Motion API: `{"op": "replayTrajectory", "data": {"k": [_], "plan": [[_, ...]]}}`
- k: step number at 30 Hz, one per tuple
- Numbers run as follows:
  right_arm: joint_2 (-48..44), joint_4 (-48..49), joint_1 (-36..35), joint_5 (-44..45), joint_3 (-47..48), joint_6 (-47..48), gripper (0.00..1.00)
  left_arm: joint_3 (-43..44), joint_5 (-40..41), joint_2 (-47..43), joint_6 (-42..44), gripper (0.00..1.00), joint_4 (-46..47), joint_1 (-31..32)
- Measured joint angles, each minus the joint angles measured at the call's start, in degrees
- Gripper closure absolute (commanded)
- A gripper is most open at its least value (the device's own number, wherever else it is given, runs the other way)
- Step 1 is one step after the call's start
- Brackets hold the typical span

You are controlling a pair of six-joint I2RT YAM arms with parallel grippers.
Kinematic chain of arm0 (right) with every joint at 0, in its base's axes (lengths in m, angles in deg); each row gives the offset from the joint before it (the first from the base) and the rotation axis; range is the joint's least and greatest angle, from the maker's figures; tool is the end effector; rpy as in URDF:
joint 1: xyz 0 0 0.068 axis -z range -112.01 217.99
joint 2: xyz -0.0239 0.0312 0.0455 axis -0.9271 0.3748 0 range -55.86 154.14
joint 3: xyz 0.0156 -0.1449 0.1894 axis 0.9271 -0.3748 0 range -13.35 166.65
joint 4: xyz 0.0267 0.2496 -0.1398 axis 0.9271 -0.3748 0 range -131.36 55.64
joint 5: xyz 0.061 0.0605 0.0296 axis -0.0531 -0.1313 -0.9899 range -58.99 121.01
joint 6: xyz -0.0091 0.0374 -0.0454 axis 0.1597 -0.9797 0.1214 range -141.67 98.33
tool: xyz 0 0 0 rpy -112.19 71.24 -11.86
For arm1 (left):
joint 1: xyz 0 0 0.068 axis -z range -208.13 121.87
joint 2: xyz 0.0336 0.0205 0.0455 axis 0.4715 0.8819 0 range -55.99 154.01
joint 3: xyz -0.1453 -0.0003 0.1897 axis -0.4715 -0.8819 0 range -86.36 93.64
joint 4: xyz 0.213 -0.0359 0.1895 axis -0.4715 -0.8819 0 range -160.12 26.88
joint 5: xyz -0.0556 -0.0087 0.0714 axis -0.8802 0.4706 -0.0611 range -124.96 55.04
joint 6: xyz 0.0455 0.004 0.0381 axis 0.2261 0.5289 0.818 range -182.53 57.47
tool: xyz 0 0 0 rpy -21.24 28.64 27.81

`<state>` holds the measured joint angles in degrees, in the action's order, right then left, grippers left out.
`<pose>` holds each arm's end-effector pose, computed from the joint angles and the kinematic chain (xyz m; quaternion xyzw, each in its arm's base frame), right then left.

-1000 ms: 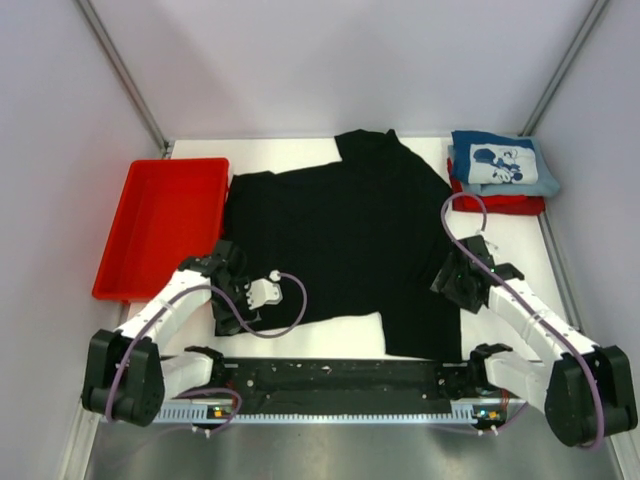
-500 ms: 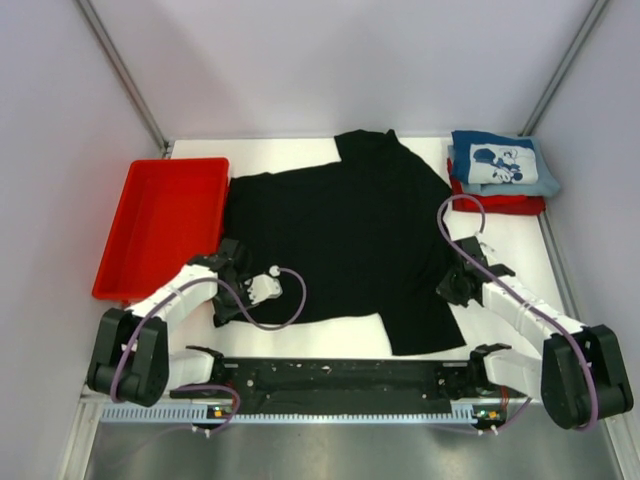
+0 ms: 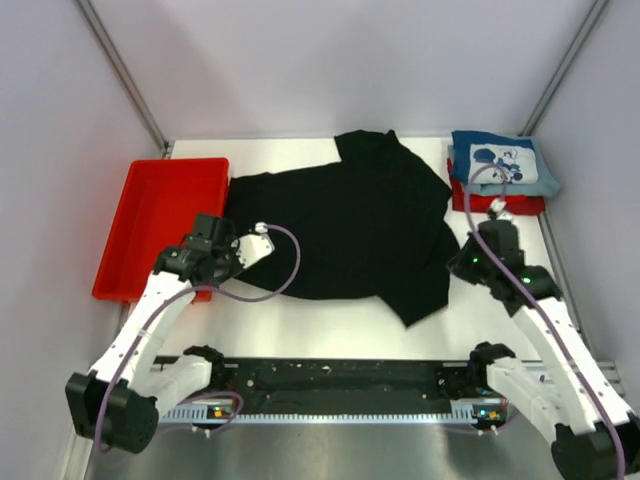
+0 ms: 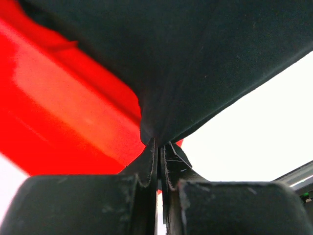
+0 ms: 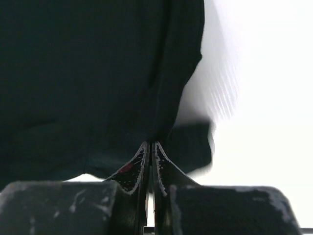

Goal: Fold and stack the t-shirts
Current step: Flatten out the tshirt

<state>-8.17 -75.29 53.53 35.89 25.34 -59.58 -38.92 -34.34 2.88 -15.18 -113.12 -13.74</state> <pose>0.2139 0.0513 0.2096 0.2050 0.9161 0.1152 0.3248 0.2296 -0.0584 0.2109 0.4961 0.8325 0.0750 0.2352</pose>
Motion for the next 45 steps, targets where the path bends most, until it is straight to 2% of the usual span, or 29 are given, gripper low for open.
{"op": "replayTrajectory", "data": {"k": [5,12,16,20,25,28,33,36,40,45], "plan": [[-6.9,-7.3,0.0,1.7,18.5,5.0,1.0,9.8,1.6,-4.6,-1.0,1.0,-6.9,0.0],[-10.4,-19.0,0.0,2.0,43.0,10.3,1.0,25.7,2.9,-11.0,-1.0,1.0,-15.9,0.0],[-11.0,-22.5,0.0,0.3,50.3,11.6,1.0,31.9,3.1,-13.6,-1.2,1.0,-17.7,0.0],[-9.4,-23.3,0.0,-0.2,51.0,12.9,1.0,32.3,4.2,-12.2,-1.0,1.0,-17.3,0.0],[1.6,-18.8,0.0,1.4,51.6,16.0,1.0,32.2,6.3,-2.7,-0.7,1.0,-10.5,0.0],[16.0,-15.6,0.9,1.8,59.1,18.3,1.0,35.3,8.6,5.5,-0.7,1.0,-5.4,0.0],[44.6,-12.4,5.3,-2.8,87.5,19.9,1.0,49.9,12.3,21.6,-1.6,1.0,3.8,-1.7],[53.5,-10.8,9.7,-6.2,101.7,18.1,1.0,63.3,12.7,29.2,-3.1,1.0,7.1,-4.4],[52.2,-6.9,17.5,-11.4,105.5,14.1,1.0,72.8,11.8,31.9,-4.3,1.0,11.4,-6.7],[41.1,-2.7,21.1,-13.8,99.1,14.5,1.0,72.3,7.2,28.0,-4.6,1.0,13.6,-6.2]]}}
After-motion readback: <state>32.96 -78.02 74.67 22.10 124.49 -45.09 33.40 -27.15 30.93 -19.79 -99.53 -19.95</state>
